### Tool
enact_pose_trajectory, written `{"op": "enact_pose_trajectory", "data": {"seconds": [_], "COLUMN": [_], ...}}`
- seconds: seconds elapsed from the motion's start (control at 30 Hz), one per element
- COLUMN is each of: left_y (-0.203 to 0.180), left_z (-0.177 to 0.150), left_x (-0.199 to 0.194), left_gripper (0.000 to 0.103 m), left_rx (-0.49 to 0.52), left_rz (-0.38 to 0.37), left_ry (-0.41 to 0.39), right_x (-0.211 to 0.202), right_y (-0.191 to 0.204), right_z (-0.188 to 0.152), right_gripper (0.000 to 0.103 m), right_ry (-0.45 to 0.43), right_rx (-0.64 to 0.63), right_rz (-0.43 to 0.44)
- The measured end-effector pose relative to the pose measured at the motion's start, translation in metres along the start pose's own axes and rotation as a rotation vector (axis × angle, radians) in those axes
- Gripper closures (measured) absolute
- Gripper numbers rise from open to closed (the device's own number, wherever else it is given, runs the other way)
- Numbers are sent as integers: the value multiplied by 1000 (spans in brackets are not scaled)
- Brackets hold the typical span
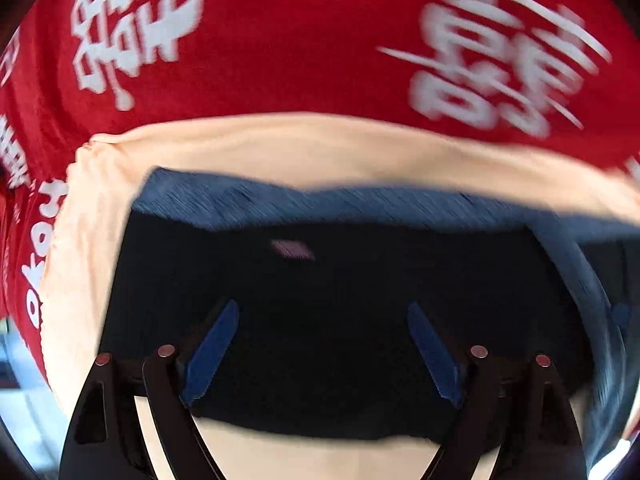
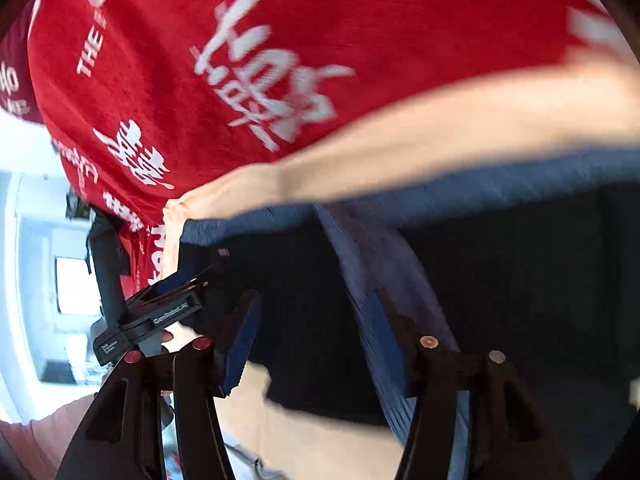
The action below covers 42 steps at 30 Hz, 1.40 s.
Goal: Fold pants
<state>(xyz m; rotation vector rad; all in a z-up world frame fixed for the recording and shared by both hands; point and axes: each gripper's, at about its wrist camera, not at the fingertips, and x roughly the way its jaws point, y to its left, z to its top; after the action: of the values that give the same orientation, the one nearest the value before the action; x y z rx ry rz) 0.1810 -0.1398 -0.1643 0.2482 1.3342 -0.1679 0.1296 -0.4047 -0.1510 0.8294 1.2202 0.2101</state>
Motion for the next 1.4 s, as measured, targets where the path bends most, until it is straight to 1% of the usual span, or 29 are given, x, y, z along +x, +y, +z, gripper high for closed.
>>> {"op": "enact_pose_trajectory", "data": {"seconds": [0.1, 0.23, 0.27, 0.3, 0.33, 0.37, 0.4, 0.47, 0.5, 0.57, 0.63, 0.7, 0.77, 0.83, 0.9, 0.93, 0.97, 1.0, 1.03, 1.07, 1.1, 1.13, 1.17, 1.2, 1.3, 1.4], "left_y": [-36, -89, -103, -119, -128, -142, -156, -181, -188, -203, -213, -221, -215, -218, -218, -219, -222, -222, -223, -224, -226, -229, -231, -235, -236, -246], "left_z": [-28, -63, -71, -80, -84, -91, -98, -106, -109, -114, -118, -123, -121, -120, -121, -118, -118, -119, -119, -119, -117, -115, -112, -108, -95, -69], "left_x": [-18, -34, -37, -39, -41, -44, -46, -55, -55, -54, -54, -55, -46, -39, -25, -15, -10, -7, -7, -6, -5, -3, -1, -3, -11, -34], "left_gripper": [16, 16, 16, 16, 16, 16, 16, 16, 16, 16, 16, 16, 16, 16, 16, 16, 16, 16, 16, 16, 28, 54, 65, 67, 67, 67], "left_rx": [89, 169, 189, 217, 236, 262, 293, 323, 333, 358, 374, 384, 380, 376, 359, 351, 342, 335, 334, 335, 333, 332, 332, 316, 273, 244], "left_rz": [-53, -198, -240, -279, -299, -322, -347, -382, -405, -427, -432, -435, -442, -447, -456, -457, -456, -450, -448, -452, -458, -470, -492, -504, -535, -554], "left_ry": [14, 62, 74, 82, 82, 78, 75, 79, 84, 98, 96, 91, 96, 106, 127, 143, 156, 152, 138, 139, 144, 149, 168, 188, 188, 126], "right_x": [-42, -94, -105, -110, -121, -127, -133, -139, -142, -146, -144, -139, -135, -132, -126, -124, -125, -127, -132, -138, -148, -159, -171, -183, -219, -251], "right_y": [-33, -79, -90, -95, -107, -113, -123, -137, -145, -157, -169, -183, -192, -198, -206, -208, -212, -214, -213, -210, -205, -199, -194, -191, -186, -183], "right_z": [-43, -107, -128, -143, -160, -178, -203, -232, -252, -277, -295, -306, -309, -307, -303, -300, -298, -296, -292, -287, -277, -265, -252, -239, -198, -142], "right_gripper": [42, 42, 42, 42, 42, 42, 42, 42, 42, 42, 42, 42, 42, 42, 43, 51, 61, 83, 85, 86, 87, 87, 87, 87, 88, 88], "right_ry": [-46, -103, -120, -136, -155, -174, -191, -204, -217, -240, -260, -268, -280, -285, -273, -266, -252, -241, -233, -227, -215, -207, -210, -221, -265, -316], "right_rx": [85, 227, 276, 311, 347, 380, 427, 482, 516, 560, 613, 666, 669, 656, 662, 668, 677, 681, 680, 665, 626, 584, 549, 516, 430, 348], "right_rz": [-36, -113, -133, -146, -153, -160, -177, -197, -225, -245, -234, -189, -149, -112, -59, -38, -5, 44, 63, 65, 55, 43, 43, 48, 41, 41]}}
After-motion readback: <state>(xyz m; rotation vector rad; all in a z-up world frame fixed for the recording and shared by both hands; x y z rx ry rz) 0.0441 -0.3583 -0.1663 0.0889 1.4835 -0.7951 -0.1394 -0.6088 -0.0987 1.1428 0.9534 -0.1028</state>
